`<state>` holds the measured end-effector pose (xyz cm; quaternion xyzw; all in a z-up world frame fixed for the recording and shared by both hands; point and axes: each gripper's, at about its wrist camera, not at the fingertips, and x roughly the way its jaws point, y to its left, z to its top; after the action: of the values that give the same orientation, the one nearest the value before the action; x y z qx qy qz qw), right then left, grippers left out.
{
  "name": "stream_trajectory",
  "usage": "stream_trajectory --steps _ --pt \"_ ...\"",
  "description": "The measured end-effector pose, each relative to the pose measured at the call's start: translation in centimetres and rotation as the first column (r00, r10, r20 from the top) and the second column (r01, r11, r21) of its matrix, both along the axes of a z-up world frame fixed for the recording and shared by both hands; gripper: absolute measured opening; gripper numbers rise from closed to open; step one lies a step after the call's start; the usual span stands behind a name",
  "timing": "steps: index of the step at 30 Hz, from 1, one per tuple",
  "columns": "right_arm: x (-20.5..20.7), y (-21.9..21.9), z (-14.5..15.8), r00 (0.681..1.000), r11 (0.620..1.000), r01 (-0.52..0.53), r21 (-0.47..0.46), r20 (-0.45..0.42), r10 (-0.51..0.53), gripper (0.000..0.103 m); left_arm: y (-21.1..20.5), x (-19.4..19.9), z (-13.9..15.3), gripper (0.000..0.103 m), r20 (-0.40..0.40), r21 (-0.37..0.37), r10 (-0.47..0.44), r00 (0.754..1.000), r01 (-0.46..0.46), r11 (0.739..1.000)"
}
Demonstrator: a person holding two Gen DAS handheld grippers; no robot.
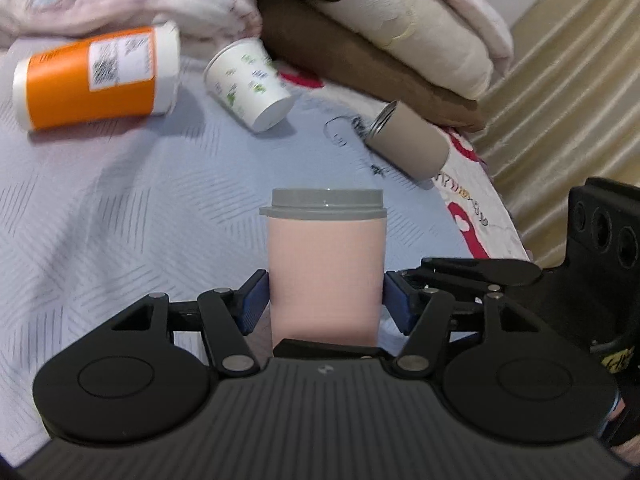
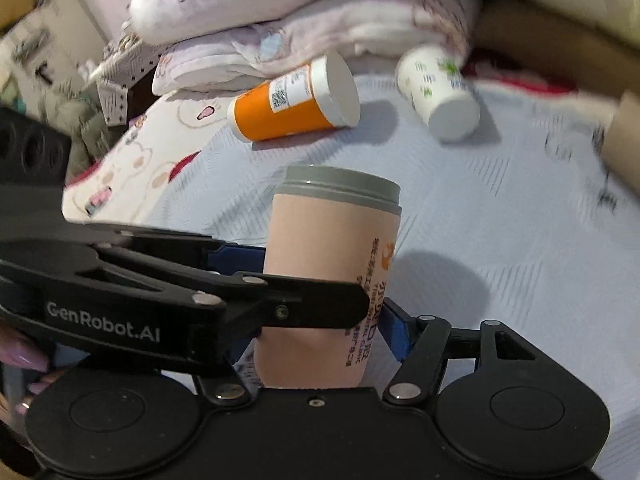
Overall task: Flip cup upright
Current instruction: 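Rotate the pink cup upright with the right tool while the left tool grips it too, then lower the upright pink cup onto the mat and open both tools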
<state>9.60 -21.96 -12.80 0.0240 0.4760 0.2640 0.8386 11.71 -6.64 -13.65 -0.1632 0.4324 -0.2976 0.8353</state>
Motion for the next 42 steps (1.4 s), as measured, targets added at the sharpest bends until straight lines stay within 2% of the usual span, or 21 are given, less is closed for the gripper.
stream_trajectory --steps 3,6,8,10,13,19,24,27,30,32,34,37,39,42 --pt "-1.3 0.3 0.7 0.99 0.998 -0.013 -0.054 0.137 0.02 0.069 0.0 -0.7 1.1 0.06 0.097 0.009 -0.011 0.995 0.01 1.0" --pt "-2.4 1.3 1.3 0.954 0.988 -0.042 -0.15 0.287 0.085 0.069 -0.4 -1.3 2.2 0.06 0.182 0.046 -0.015 0.983 0.007 0.999" --pt "-2.8 2.1 1.4 0.919 0.973 -0.048 -0.227 0.371 0.132 0.069 -1.2 -1.7 2.9 0.06 0.233 0.106 -0.013 0.972 -0.012 0.994" --pt "-2.8 2.7 1.4 0.891 0.962 -0.039 -0.269 0.428 0.155 0.068 -2.0 -2.1 3.7 0.06 0.284 0.154 -0.016 0.959 -0.029 0.988" --pt "-2.7 2.4 1.6 0.833 0.957 -0.026 -0.288 0.524 0.18 0.068 -2.2 -2.1 4.3 0.06 0.314 0.146 -0.037 0.949 -0.01 0.989" --pt "-0.8 2.3 1.2 0.767 0.946 -0.022 -0.325 0.601 0.224 0.068 -2.7 -0.8 4.2 0.06 0.385 0.198 -0.063 0.921 -0.016 0.98" --pt "1.1 3.4 0.6 0.761 0.948 -0.031 -0.317 0.607 0.228 0.067 -1.0 0.6 3.1 0.06 0.396 0.188 -0.048 0.917 -0.03 0.982" --pt "2.1 4.2 -0.2 0.756 0.938 -0.04 -0.344 0.603 0.253 0.068 -0.5 1.4 2.3 0.06 0.39 0.2 -0.04 0.92 -0.043 0.979" --pt "2.2 5.1 -1.2 0.764 0.91 -0.041 -0.413 0.574 0.295 0.081 -0.5 2.2 1.7 0.06 0.364 0.241 -0.064 0.929 -0.027 0.97" --pt "2.3 5.2 -1.4 0.764 0.902 -0.054 -0.429 0.564 0.314 0.079 -0.6 2.4 1.5 0.06 0.362 0.249 -0.07 0.929 -0.025 0.968" --pt "2.5 4.9 -1.3 0.786 0.91 -0.069 -0.409 0.54 0.302 0.069 -0.8 2.5 1.4 0.06 0.357 0.254 -0.074 0.931 -0.02 0.967" --pt "2.8 4.3 -1.2 0.814 0.925 -0.057 -0.375 0.519 0.26 0.069 -1.3 2.6 1.4 0.06 0.354 0.259 -0.077 0.932 -0.018 0.966" --pt "2.8 3.9 -1.4 0.822 0.932 -0.051 -0.36 0.515 0.244 0.068 -1.7 2.6 1.1 0.061 0.341 0.27 -0.077 0.937 -0.019 0.963" --pt "3.1 3.4 -2.2 0.831 0.939 -0.026 -0.343 0.515 0.211 0.066 -2.1 2.4 0.8 0.061 0.354 0.273 -0.076 0.932 -0.025 0.962"
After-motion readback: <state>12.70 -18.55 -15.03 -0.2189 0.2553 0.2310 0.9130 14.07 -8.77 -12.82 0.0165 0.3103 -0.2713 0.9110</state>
